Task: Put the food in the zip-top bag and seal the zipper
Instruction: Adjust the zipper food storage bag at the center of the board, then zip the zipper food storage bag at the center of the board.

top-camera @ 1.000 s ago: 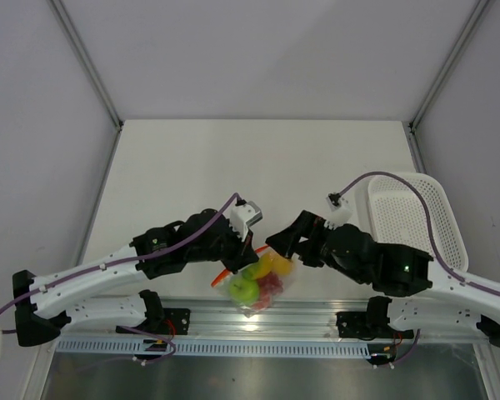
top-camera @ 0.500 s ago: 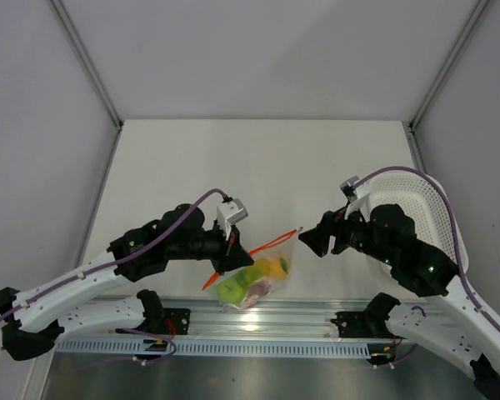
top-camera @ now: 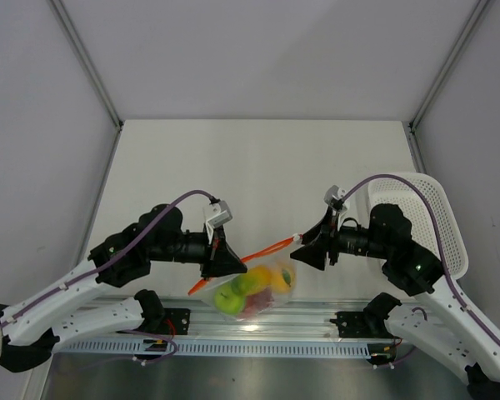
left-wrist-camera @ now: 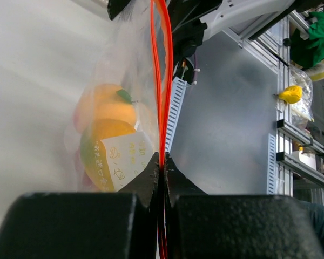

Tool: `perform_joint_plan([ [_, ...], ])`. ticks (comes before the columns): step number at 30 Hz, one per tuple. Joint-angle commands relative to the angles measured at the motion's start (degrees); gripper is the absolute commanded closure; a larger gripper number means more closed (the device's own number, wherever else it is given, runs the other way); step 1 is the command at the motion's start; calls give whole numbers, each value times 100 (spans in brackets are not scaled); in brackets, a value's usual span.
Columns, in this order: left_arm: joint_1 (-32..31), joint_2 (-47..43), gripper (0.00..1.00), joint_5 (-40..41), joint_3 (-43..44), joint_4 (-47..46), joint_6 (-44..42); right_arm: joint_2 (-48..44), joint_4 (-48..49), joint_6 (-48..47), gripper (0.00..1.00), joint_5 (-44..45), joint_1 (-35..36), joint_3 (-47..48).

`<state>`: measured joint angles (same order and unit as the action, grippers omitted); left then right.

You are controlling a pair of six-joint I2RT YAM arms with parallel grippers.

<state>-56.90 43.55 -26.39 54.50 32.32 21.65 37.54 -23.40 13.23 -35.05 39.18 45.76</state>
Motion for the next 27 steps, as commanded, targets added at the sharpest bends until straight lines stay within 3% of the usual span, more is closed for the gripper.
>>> perform_joint_plan([
  [1,48,-154,99,-375,69,-191,120,-89,792,-110,44,-406,-24,-76],
  [4,57,-215,99,-437,61,-190,155,-45,1082,-67,47,-634,-16,-172],
  [8,57,-251,100,-490,70,-234,182,69,1880,205,69,-1241,-24,-470],
  [13,65,-286,100,-560,-18,-252,208,25,2487,460,78,-1382,-24,-779],
  [17,83,-364,100,-542,-115,-261,208,34,2638,566,98,-1443,-33,-761],
  [23,109,-382,99,-34,-195,-121,243,52,2990,1058,100,-1400,-16,-902],
  [25,109,-391,92,256,-220,20,235,104,2999,1339,100,-1303,28,-946],
  [26,109,-400,78,466,-255,3,226,139,2999,1427,100,-1251,55,-998],
  [27,109,-426,74,547,-264,-102,208,157,3016,1593,100,-1120,159,-1025],
])
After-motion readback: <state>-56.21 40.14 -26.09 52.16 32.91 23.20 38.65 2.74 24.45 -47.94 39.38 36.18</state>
